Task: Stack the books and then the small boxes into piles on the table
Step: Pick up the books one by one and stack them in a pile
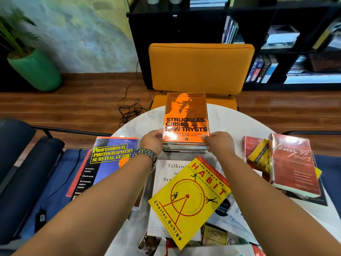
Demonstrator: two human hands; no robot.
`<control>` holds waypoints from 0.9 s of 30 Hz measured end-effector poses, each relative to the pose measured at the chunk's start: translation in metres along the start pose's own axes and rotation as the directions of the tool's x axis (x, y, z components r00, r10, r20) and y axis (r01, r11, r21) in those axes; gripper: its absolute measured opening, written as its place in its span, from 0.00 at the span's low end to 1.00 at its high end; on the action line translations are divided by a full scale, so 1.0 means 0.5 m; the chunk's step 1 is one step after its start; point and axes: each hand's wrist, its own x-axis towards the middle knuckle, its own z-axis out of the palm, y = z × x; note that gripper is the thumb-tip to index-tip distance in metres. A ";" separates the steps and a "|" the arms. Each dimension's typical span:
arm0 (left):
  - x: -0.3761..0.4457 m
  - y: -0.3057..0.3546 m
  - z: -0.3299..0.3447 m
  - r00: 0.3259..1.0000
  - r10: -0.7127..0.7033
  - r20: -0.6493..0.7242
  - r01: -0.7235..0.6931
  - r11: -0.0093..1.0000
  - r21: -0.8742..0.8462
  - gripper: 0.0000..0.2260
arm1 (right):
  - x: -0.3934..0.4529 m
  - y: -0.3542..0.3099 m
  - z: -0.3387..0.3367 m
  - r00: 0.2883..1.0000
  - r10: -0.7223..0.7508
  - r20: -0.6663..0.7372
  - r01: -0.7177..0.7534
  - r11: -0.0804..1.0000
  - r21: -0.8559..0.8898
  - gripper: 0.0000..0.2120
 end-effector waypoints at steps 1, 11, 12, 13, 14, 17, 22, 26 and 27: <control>0.000 -0.001 -0.001 1.000 -0.001 -0.002 0.001 1.000 0.009 0.16 | 0.000 0.001 0.000 1.000 0.008 0.003 -0.008 1.000 -0.001 0.17; -0.015 0.002 -0.005 0.999 0.013 0.053 -0.016 0.998 0.062 0.17 | -0.001 0.002 0.004 0.999 0.049 0.008 -0.048 0.998 -0.044 0.18; -0.021 0.002 -0.005 0.998 0.025 0.064 -0.030 0.997 0.073 0.17 | -0.001 0.002 0.004 0.999 0.038 0.008 -0.037 0.998 -0.053 0.18; -0.028 0.001 -0.005 0.997 0.037 0.074 -0.043 0.996 0.080 0.18 | -0.004 0.003 0.003 1.000 0.022 0.009 -0.021 0.998 -0.059 0.18; -0.038 -0.002 -0.009 0.995 0.053 0.079 -0.059 0.995 0.081 0.19 | -0.011 0.002 0.003 1.000 0.004 0.003 -0.004 0.998 -0.062 0.18; -0.071 -0.007 -0.025 0.989 0.124 0.081 -0.129 0.990 0.064 0.22 | -0.045 0.005 0.007 0.990 -0.025 -0.137 0.028 0.999 0.019 0.18; -0.127 -0.043 -0.076 0.967 0.245 0.069 -0.247 0.969 0.024 0.22 | -0.120 -0.004 0.030 0.932 -0.247 -0.265 0.266 0.963 0.036 0.17; -0.146 -0.102 -0.143 0.946 0.321 0.036 -0.323 0.936 0.137 0.20 | -0.206 -0.038 0.075 0.931 -0.335 -0.146 0.353 0.927 0.125 0.12; -0.149 -0.118 -0.163 0.941 0.339 0.022 -0.337 0.926 0.172 0.20 | -0.229 -0.048 0.089 0.932 -0.345 -0.109 0.358 0.921 0.152 0.11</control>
